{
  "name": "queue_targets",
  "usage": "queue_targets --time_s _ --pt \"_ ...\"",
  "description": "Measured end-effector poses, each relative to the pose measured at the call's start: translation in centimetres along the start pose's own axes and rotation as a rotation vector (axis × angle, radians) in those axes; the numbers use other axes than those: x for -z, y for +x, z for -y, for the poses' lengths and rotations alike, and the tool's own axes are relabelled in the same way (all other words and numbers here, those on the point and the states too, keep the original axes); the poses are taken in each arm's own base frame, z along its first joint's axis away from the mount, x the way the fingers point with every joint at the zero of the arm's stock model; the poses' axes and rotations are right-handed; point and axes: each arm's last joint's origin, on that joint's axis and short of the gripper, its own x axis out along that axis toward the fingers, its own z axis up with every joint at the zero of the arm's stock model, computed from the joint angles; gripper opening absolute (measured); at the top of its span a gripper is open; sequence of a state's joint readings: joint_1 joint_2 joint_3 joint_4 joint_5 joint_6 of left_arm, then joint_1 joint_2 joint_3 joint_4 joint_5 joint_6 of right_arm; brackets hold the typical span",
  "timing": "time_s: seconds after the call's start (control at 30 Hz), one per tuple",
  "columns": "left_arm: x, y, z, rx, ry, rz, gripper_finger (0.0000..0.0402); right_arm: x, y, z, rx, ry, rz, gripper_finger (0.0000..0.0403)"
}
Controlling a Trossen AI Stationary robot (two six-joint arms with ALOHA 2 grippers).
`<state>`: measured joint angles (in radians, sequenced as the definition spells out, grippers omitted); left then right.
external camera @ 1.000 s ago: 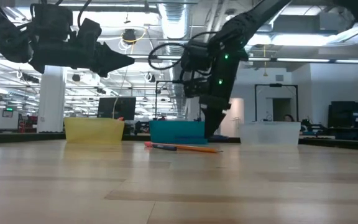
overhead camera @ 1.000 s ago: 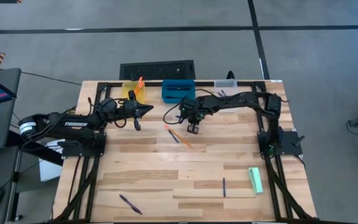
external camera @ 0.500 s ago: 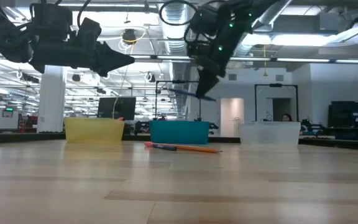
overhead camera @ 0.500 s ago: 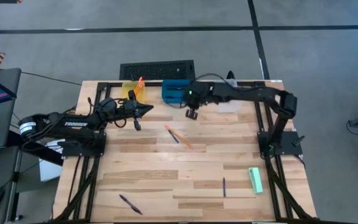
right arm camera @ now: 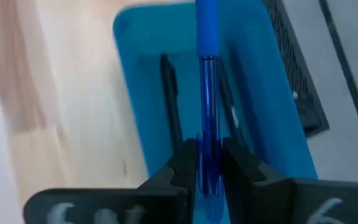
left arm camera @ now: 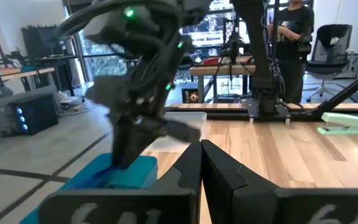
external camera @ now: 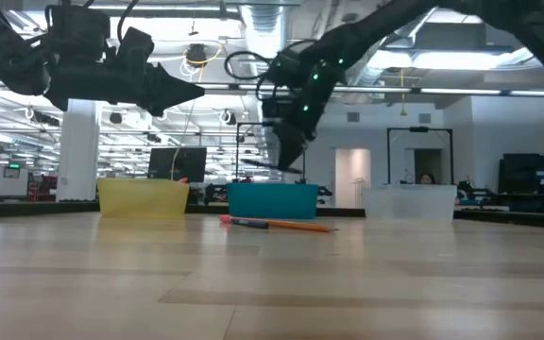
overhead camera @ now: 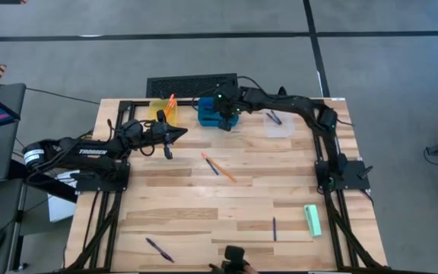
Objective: Sort crayons/erasers/pens/pencils in bins
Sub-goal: Put the blue pen into the transparent blue bin
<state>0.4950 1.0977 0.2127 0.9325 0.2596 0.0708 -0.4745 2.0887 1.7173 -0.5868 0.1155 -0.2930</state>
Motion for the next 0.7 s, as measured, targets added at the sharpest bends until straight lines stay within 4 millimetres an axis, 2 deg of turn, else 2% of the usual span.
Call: queue_targets --time_s 0.23,0.57,0.7 --pt "0.0 0.0 0.0 0.005 -0.001 -0.002 0.0000 1.2 3.2 0.3 -0.046 0.006 -0.053 0.0066" --pt "0.0 0.0 0.0 0.005 0.000 0.000 0.0000 1.2 3.2 0.8 -0.041 0.009 -0.040 0.0066" --pt "0.0 0.0 0.0 0.005 0.000 0.000 0.0000 2.0 4.6 0.6 -0.053 0.009 -0.085 0.0066"
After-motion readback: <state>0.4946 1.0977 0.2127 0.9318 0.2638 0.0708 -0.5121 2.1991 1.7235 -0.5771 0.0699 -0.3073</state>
